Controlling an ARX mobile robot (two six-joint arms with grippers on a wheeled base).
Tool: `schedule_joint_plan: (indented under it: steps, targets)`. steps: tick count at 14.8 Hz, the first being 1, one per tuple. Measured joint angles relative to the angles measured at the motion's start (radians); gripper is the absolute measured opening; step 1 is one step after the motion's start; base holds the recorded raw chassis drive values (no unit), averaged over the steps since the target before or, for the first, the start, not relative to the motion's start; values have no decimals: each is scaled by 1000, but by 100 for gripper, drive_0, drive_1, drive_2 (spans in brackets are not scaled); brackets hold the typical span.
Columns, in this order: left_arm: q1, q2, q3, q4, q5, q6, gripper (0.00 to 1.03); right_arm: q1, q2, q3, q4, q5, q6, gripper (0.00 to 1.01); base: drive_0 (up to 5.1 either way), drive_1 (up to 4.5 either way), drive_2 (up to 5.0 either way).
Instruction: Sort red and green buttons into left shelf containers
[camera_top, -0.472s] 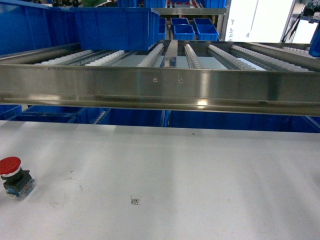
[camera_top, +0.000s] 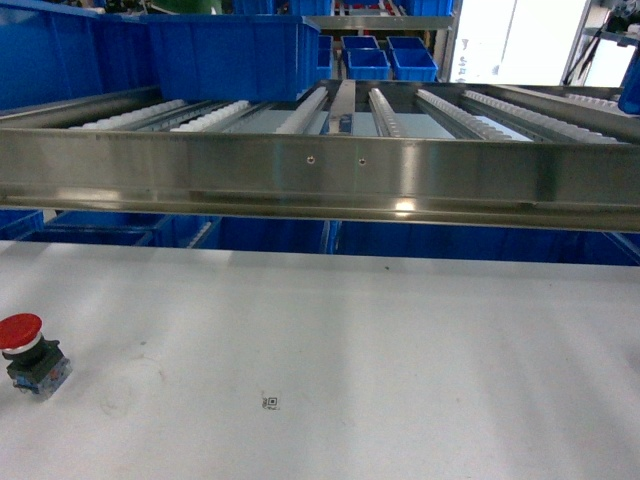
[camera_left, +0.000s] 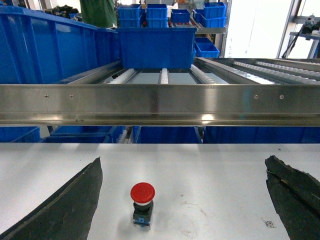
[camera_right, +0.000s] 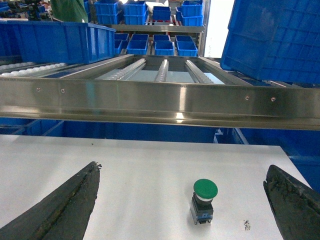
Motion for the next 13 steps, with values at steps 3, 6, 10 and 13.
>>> schedule_joint_plan:
  steps: [3,6,10,13]
  targets:
    - [0,0,0,0,0,0,98,0,0,0,0,0,0,98,0,0,0]
    - [0,0,0,0,0,0,98,0,0,0,0,0,0,98,0,0,0]
    - [74,4,0,0,74,0,98,11,11,0,29,16,-5,98,0,0,0]
    - [271,273,0,328,261,21,98,81,375,-1,426,92,-23,98,0,0,0]
